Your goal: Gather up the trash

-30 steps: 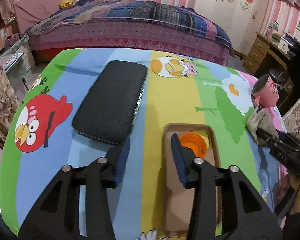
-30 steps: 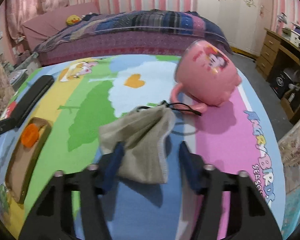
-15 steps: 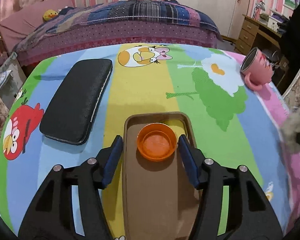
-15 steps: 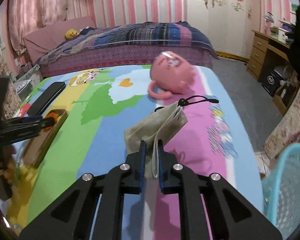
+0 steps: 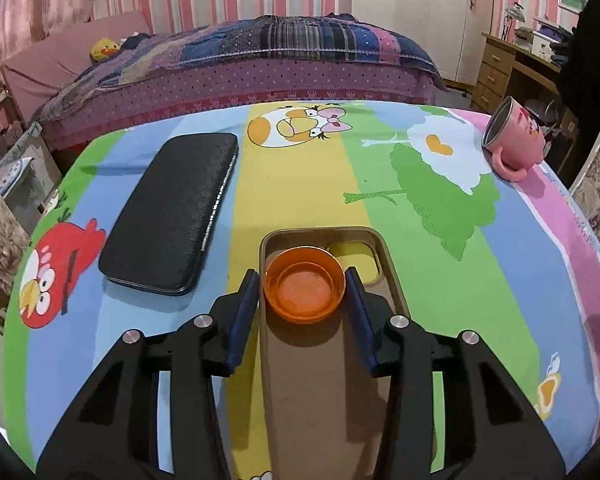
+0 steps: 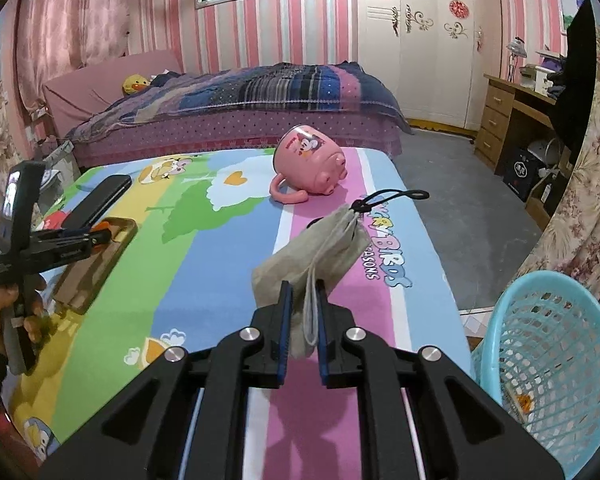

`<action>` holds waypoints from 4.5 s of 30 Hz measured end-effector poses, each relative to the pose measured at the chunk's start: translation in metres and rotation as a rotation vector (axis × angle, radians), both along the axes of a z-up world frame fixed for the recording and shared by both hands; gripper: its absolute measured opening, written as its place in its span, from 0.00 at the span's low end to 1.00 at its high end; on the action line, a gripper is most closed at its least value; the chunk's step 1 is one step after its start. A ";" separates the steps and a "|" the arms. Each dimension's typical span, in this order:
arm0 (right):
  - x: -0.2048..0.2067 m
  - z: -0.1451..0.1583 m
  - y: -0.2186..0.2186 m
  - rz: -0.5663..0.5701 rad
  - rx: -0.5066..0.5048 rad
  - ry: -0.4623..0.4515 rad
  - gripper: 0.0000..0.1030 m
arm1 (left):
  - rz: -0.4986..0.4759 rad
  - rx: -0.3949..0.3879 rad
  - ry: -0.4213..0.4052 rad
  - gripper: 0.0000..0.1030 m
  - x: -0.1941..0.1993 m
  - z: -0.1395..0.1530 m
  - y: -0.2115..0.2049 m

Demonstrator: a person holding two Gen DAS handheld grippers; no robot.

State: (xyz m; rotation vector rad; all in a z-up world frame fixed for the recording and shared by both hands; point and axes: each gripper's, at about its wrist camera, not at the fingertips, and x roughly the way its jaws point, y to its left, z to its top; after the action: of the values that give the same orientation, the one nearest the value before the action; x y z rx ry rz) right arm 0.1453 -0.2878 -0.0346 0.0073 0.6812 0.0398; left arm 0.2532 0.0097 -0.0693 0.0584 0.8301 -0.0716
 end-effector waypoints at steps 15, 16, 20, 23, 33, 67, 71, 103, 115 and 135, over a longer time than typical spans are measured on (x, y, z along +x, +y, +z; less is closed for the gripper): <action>0.000 0.005 -0.012 -0.009 0.013 -0.035 0.11 | -0.096 0.014 -0.024 0.42 -0.017 0.001 -0.011; 0.000 0.006 -0.012 -0.009 0.014 -0.035 0.11 | -0.106 0.007 -0.019 0.42 -0.016 0.000 -0.012; 0.000 0.005 -0.013 -0.006 0.021 -0.030 0.11 | -0.107 0.032 -0.006 0.42 -0.015 -0.004 -0.016; 0.001 0.004 -0.013 -0.004 0.025 -0.022 0.11 | -0.090 0.013 0.007 0.45 -0.012 -0.006 -0.012; 0.002 0.003 -0.011 0.006 0.026 -0.019 0.11 | -0.053 -0.002 0.013 0.45 -0.006 -0.006 -0.006; -0.085 0.053 -0.133 -0.219 0.060 -0.161 0.11 | -0.225 -0.119 -0.237 0.37 -0.094 0.085 -0.156; -0.089 0.044 -0.160 -0.262 0.116 -0.144 0.11 | -0.265 -0.111 -0.233 0.38 -0.102 0.083 -0.186; -0.021 -0.020 -0.094 -0.161 -0.080 0.110 0.04 | -0.175 -0.059 -0.199 0.38 -0.076 0.066 -0.137; -0.039 0.010 -0.113 -0.202 -0.042 0.009 0.00 | -0.190 -0.038 -0.204 0.38 -0.079 0.064 -0.145; -0.018 -0.018 -0.075 -0.097 -0.068 0.097 0.57 | -0.182 -0.058 -0.202 0.38 -0.077 0.065 -0.142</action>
State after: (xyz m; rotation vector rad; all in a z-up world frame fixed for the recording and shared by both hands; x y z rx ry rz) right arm 0.1273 -0.3629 -0.0522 -0.0232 0.7781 -0.0772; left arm 0.1760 -0.1321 -0.0043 0.0855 0.6194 -0.2573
